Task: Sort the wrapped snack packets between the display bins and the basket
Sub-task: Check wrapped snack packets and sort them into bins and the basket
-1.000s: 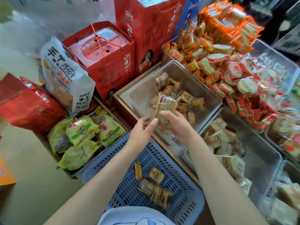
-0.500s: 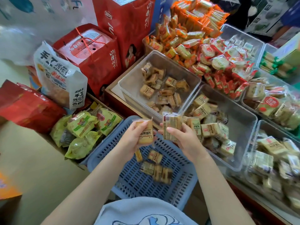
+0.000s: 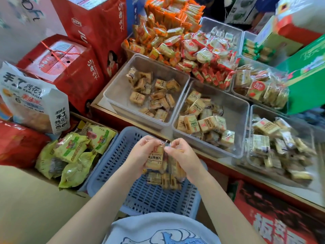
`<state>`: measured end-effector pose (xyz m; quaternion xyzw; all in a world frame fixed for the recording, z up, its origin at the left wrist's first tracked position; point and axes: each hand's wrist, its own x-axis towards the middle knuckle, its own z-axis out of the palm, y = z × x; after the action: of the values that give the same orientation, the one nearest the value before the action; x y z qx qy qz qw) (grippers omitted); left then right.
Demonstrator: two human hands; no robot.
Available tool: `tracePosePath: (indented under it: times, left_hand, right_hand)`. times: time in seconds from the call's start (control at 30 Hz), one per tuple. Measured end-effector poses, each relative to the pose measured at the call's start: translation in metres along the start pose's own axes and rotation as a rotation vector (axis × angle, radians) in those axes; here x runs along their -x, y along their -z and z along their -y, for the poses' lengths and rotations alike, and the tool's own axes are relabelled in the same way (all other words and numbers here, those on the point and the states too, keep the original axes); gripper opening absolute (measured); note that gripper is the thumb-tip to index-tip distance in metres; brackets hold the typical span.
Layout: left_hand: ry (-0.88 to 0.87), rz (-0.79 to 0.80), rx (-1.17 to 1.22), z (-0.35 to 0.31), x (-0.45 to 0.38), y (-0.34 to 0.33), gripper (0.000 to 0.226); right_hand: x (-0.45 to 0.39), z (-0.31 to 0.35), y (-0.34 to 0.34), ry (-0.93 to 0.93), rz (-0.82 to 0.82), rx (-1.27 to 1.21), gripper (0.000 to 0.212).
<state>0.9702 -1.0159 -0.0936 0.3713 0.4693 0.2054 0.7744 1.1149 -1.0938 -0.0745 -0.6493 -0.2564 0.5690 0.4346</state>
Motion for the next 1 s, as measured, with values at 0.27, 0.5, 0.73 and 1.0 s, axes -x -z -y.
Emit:
tracePosePath:
  times: [0.27, 0.5, 0.73, 1.0]
  left_hand:
    - [-0.118, 0.157, -0.136, -0.006, 0.007, 0.003, 0.012]
    - [-0.135, 0.196, -0.258, -0.009, 0.012, 0.007, 0.017]
    - [-0.03, 0.352, -0.39, -0.007, 0.014, 0.014, 0.043]
    - [0.05, 0.064, -0.153, -0.009, 0.009, 0.018, 0.025]
  right_hand:
    - [0.013, -0.009, -0.001, 0.112, -0.118, 0.03, 0.015]
    - [0.023, -0.007, -0.005, 0.136, -0.211, 0.129, 0.015]
    - [0.028, -0.005, 0.002, 0.143, -0.405, 0.149, 0.01]
    - [0.039, -0.005, 0.0, 0.056, -0.285, 0.187, 0.021]
